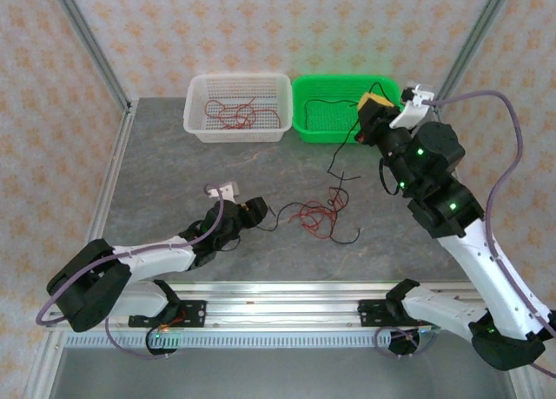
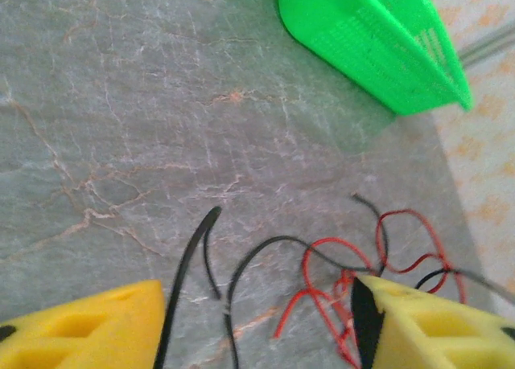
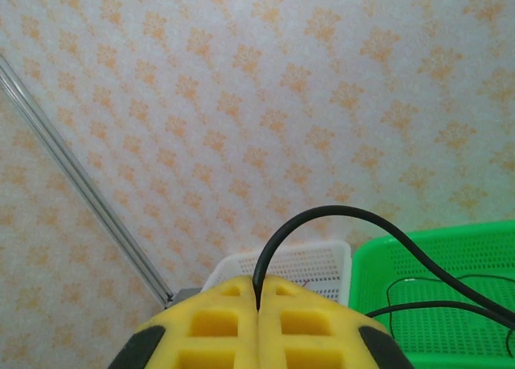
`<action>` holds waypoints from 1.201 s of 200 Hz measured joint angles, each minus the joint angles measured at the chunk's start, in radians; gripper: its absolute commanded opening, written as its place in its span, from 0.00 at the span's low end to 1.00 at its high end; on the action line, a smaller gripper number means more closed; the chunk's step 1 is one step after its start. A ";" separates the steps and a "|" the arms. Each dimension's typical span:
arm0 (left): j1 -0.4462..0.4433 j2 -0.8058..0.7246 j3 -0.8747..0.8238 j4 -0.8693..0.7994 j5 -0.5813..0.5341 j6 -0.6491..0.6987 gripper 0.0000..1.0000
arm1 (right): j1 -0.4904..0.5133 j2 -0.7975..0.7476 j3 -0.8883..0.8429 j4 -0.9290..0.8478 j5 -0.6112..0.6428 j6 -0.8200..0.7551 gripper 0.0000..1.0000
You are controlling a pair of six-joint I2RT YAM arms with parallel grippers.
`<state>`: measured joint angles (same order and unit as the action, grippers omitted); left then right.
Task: Untangle the cables
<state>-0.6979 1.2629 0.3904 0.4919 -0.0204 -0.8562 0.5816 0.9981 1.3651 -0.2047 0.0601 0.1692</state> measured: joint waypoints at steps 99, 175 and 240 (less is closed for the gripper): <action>-0.243 -0.087 0.304 -0.288 -0.236 0.379 0.85 | 0.000 0.208 0.222 0.004 -0.072 -0.016 0.00; -0.298 0.108 0.457 -0.235 -0.280 0.585 0.92 | -0.001 0.295 0.335 0.010 -0.091 -0.013 0.00; -0.325 -0.074 0.335 -0.208 -0.369 0.555 0.99 | -0.149 0.522 0.484 0.031 -0.077 -0.075 0.00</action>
<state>-1.0233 1.1885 0.7258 0.2836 -0.3889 -0.3016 0.4324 1.5200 1.8488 -0.1738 -0.0174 0.0944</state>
